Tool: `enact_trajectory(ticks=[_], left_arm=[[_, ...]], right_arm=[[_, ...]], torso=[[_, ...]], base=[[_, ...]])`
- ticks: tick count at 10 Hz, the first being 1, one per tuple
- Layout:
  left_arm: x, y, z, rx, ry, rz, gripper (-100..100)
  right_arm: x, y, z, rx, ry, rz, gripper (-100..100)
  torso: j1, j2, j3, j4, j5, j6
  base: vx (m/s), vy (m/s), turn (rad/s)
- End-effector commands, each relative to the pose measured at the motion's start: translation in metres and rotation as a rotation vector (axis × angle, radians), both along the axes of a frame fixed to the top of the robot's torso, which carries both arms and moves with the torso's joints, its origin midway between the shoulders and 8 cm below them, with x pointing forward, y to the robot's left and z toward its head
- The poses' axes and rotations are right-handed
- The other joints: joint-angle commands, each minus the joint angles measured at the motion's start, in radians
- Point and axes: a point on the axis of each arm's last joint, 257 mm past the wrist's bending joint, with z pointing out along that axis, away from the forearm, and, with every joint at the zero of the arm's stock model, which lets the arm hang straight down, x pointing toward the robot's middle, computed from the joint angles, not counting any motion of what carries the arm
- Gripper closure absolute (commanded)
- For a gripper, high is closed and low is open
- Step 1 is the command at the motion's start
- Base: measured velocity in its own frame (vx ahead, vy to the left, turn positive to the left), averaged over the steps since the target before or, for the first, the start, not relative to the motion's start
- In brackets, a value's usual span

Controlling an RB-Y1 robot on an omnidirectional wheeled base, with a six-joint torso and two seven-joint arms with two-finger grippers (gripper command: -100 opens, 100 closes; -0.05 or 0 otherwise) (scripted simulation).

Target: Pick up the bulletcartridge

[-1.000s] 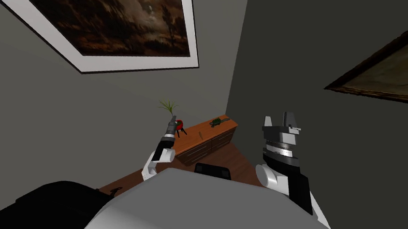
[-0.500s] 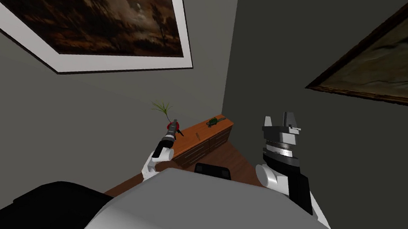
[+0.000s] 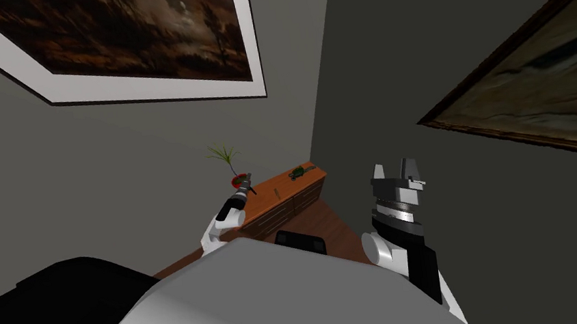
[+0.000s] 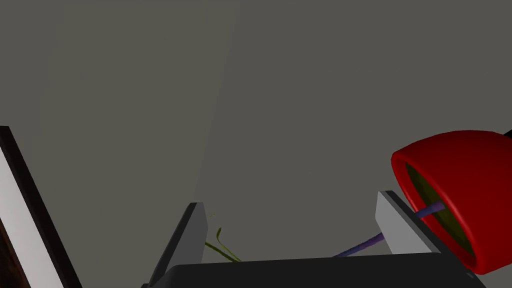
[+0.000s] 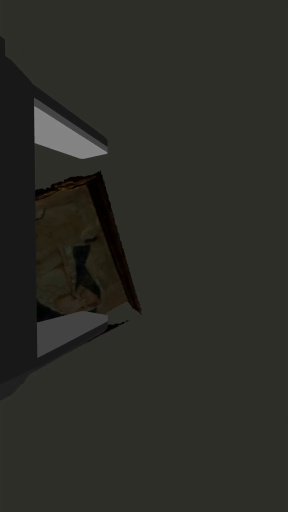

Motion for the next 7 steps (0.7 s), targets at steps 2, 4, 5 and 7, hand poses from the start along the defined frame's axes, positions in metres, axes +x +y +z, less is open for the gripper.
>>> enact_trajectory(ticks=[2, 4, 5, 7], left_arm=[[-0.001, 0.007, -0.030, -0.007, 0.093, 0.012, -100], [-0.004, 0.014, -0.056, -0.014, 0.170, 0.019, -100], [-0.006, 0.020, -0.075, -0.016, 0.223, 0.023, -100], [-0.008, 0.019, -0.081, -0.022, 0.247, 0.022, -100]], right_arm=[[0.000, 0.000, 0.000, 0.000, 0.000, 0.000, 0], [0.000, 0.000, 0.000, 0.000, 0.000, 0.000, 0], [0.000, 0.000, 0.000, 0.000, 0.000, 0.000, 0], [0.000, 0.000, 0.000, 0.000, 0.000, 0.000, 0]], torso=[[0.000, 0.000, 0.000, 0.000, 0.000, 0.000], [0.000, 0.000, 0.000, 0.000, 0.000, 0.000], [0.000, 0.000, 0.000, 0.000, 0.000, 0.000], [0.000, 0.000, 0.000, 0.000, 0.000, 0.000]], base=[[0.012, -0.012, -0.125], [0.012, -0.012, -0.126], [0.016, -0.010, -0.170], [0.009, -0.004, -0.038]])
